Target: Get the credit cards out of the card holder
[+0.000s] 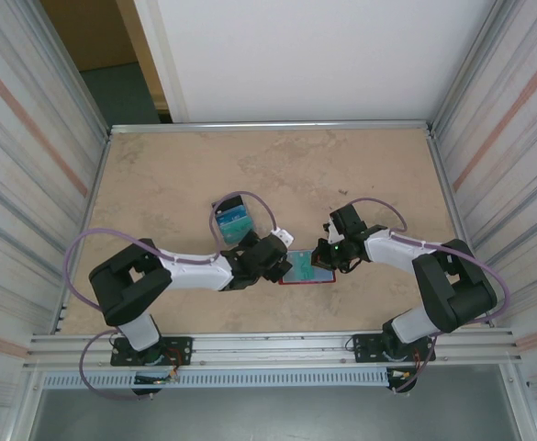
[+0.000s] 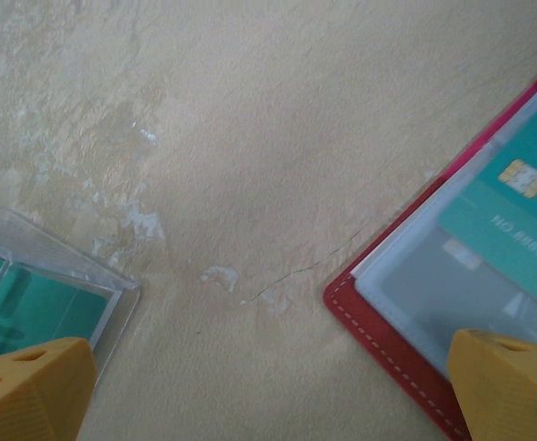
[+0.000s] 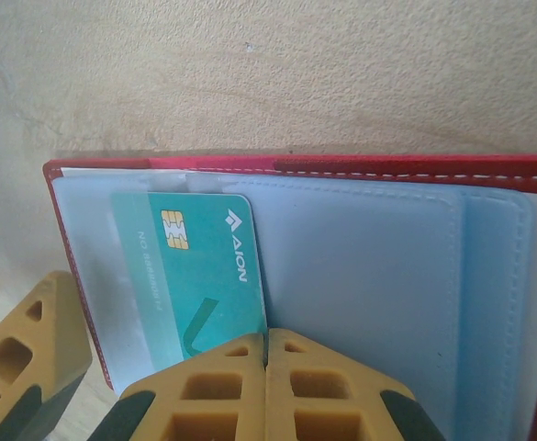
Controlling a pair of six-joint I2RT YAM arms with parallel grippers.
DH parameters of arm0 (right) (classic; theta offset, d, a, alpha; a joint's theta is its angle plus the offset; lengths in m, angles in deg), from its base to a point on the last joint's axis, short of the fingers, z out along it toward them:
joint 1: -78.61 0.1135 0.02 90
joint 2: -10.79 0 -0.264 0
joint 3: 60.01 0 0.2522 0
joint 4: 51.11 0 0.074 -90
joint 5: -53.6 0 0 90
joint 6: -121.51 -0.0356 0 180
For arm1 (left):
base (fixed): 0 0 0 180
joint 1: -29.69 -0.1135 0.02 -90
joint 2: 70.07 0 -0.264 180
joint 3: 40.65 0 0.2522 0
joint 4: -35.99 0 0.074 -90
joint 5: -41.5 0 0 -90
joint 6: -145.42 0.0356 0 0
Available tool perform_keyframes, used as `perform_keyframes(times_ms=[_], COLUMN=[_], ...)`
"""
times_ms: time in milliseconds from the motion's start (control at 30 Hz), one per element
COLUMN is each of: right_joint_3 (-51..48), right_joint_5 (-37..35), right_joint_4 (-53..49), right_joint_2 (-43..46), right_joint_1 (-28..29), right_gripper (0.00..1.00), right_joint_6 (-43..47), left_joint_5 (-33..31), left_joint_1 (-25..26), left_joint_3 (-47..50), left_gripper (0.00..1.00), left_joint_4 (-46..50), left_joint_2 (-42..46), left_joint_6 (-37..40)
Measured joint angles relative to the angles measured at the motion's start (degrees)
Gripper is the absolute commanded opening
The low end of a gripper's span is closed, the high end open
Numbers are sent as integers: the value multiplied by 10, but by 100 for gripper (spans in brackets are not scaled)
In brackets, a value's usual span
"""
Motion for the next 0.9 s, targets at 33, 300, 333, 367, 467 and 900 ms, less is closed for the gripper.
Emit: perform_keyframes(times_ms=[33,300,333,367,467,900], right_joint_3=[0,0,0,0,0,0], right_joint_5=[0,0,0,0,0,-19], right_joint_4=[0,0,0,0,0,-25], right_joint_2=[0,0,0,0,0,30], right_joint_1=[0,0,0,0,0,0], right_gripper=[0,0,0,0,0,0], right_joint_6=[0,0,0,0,0,0], left_joint_5=[1,12,13,13,18,26], left_joint_1=[2,6,6,6,6,6], left_joint_3=[-4,-33,-38,-41,-47,-50], left_gripper=[99,99,99,99,99,99], left_joint_4=[0,-3,-4,-4,-4,-4], left_joint_2=[0,-7,-12,-17,-32,-53], left_joint_6=[1,16,17,19,21,26])
